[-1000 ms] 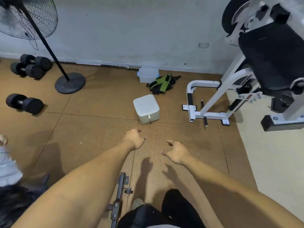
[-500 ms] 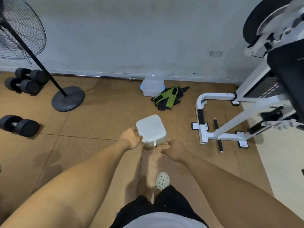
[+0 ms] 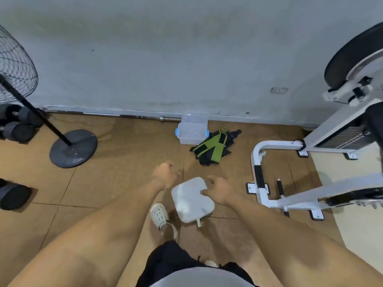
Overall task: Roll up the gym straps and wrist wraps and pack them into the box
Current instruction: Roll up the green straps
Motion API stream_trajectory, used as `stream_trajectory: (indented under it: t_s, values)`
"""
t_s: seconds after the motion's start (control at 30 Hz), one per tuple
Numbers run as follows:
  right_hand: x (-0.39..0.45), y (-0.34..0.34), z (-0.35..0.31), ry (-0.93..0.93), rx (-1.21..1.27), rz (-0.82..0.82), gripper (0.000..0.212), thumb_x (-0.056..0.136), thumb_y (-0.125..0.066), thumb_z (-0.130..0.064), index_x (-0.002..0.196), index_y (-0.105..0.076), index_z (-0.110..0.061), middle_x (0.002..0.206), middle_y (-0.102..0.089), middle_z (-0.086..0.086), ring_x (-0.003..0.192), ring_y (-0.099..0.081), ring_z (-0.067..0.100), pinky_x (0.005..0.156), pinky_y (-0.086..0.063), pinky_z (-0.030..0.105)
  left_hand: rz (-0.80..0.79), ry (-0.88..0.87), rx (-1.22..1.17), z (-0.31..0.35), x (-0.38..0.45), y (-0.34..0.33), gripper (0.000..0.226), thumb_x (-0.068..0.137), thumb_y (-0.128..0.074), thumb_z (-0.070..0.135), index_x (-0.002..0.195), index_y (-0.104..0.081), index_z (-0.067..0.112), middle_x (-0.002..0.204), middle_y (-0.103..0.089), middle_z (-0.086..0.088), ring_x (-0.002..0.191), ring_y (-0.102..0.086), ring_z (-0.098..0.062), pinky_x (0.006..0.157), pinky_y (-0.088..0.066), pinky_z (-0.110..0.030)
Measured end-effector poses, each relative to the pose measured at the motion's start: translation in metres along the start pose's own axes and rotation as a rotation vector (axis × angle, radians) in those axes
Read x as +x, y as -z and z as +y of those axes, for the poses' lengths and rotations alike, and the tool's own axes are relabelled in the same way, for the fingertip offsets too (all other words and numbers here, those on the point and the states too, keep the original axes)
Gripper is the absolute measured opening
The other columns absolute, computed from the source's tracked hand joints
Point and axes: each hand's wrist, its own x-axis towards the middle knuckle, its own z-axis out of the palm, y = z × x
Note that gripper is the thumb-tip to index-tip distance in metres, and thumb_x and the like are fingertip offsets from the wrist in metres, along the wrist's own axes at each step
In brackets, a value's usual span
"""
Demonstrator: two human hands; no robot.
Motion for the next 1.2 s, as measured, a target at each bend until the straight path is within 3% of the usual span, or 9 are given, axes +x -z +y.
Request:
stream_trajectory:
  t_s: [0.1, 0.17, 0.3, 0.6, 0.77, 0.87, 1.0, 1.1, 1.2]
  values:
    - [0.047, 0.016, -0.023, -0.067, 0.026, 0.018, 0.082, 0.091, -0.073, -0.043, 0.159, -0.033, -0.021, 0.16, -0.044, 0.007, 0.14, -0.049, 0.028, 0.111, -0.044, 0.038, -0.063, -0.035, -0.025, 0.0, 0.058, 0.03, 0.058, 0.101, -0.059, 0.031, 0.153, -0.04, 0.011, 0.153, -0.048, -0.012, 0.131, -0.054, -0.03, 0.102, -0.045, -0.033]
    - [0.078, 0.028, -0.043, -0.116, 0.028, 0.023, 0.08, 0.092, -0.071, -0.039, 0.16, -0.032, -0.024, 0.159, -0.045, 0.006, 0.137, -0.052, 0.028, 0.107, -0.046, 0.035, -0.119, -0.05, -0.045, -0.002, 0.094, 0.053, 0.059, 0.102, -0.059, 0.033, 0.153, -0.039, 0.013, 0.152, -0.048, -0.013, 0.12, -0.059, -0.029, 0.095, -0.048, -0.033]
    - [0.128, 0.058, -0.093, -0.161, 0.01, 0.06, 0.067, 0.097, -0.065, -0.032, 0.157, -0.038, -0.02, 0.152, -0.052, 0.005, 0.133, -0.055, 0.027, 0.097, -0.044, 0.027, -0.162, -0.056, 0.015, -0.006, 0.152, 0.106, 0.06, 0.1, -0.06, 0.035, 0.153, -0.039, 0.016, 0.157, -0.044, -0.008, 0.132, -0.052, -0.029, 0.104, -0.044, -0.034]
    - [0.214, 0.089, -0.153, -0.22, 0.088, 0.103, 0.071, 0.096, -0.065, -0.033, 0.159, -0.033, -0.024, 0.142, -0.061, 0.005, 0.127, -0.058, 0.025, 0.103, -0.046, 0.03, -0.185, -0.06, 0.022, 0.004, 0.255, 0.165, 0.052, 0.102, -0.058, 0.028, 0.149, -0.044, 0.012, 0.145, -0.054, -0.008, 0.094, -0.057, -0.017, 0.077, -0.043, -0.028]
    - [0.267, 0.113, -0.152, -0.211, 0.092, 0.059, 0.071, 0.097, -0.064, -0.033, 0.159, -0.032, -0.022, 0.145, -0.059, 0.007, 0.122, -0.06, 0.023, 0.103, -0.047, 0.029, -0.208, -0.068, 0.106, 0.014, 0.295, 0.171, 0.045, 0.105, -0.049, 0.021, 0.149, -0.046, 0.01, 0.153, -0.048, -0.008, 0.135, -0.05, -0.024, 0.104, -0.041, -0.03]
    - [0.298, 0.138, -0.15, -0.17, 0.122, 0.05, 0.059, 0.099, -0.065, -0.027, 0.153, -0.042, -0.016, 0.144, -0.058, 0.007, 0.13, -0.056, 0.026, 0.096, -0.042, 0.024, -0.169, 0.027, 0.027, 0.024, 0.326, 0.168, 0.052, 0.1, -0.058, 0.025, 0.148, -0.047, 0.011, 0.142, -0.058, -0.01, 0.119, -0.06, -0.026, 0.086, -0.047, -0.029]
    - [0.373, 0.183, -0.13, -0.058, 0.069, 0.004, 0.05, 0.096, -0.067, -0.026, 0.142, -0.051, -0.013, 0.112, -0.069, 0.009, 0.091, -0.06, 0.018, 0.082, -0.052, 0.022, -0.105, 0.112, -0.055, 0.071, 0.366, 0.166, 0.039, 0.101, -0.058, 0.022, 0.138, -0.056, 0.01, 0.119, -0.061, -0.004, 0.097, -0.056, -0.021, 0.078, -0.041, -0.027]
    - [0.425, 0.221, -0.119, -0.012, 0.014, -0.043, 0.05, 0.098, -0.065, -0.024, 0.142, -0.048, -0.011, 0.101, -0.065, 0.006, 0.082, -0.055, 0.015, 0.056, -0.038, 0.008, -0.034, 0.177, -0.08, 0.106, 0.388, 0.165, 0.045, 0.099, -0.059, 0.031, 0.141, -0.052, 0.015, 0.128, -0.06, -0.005, 0.099, -0.064, -0.027, 0.075, -0.046, -0.029]
    - [0.47, 0.249, -0.105, -0.042, 0.013, -0.074, 0.061, 0.096, -0.066, -0.028, 0.151, -0.041, -0.015, 0.12, -0.067, 0.012, 0.098, -0.064, 0.025, 0.07, -0.047, 0.023, 0.01, 0.206, -0.121, 0.137, 0.422, 0.159, 0.049, 0.1, -0.058, 0.034, 0.145, -0.046, 0.018, 0.126, -0.056, 0.001, 0.084, -0.063, -0.018, 0.068, -0.048, -0.03]
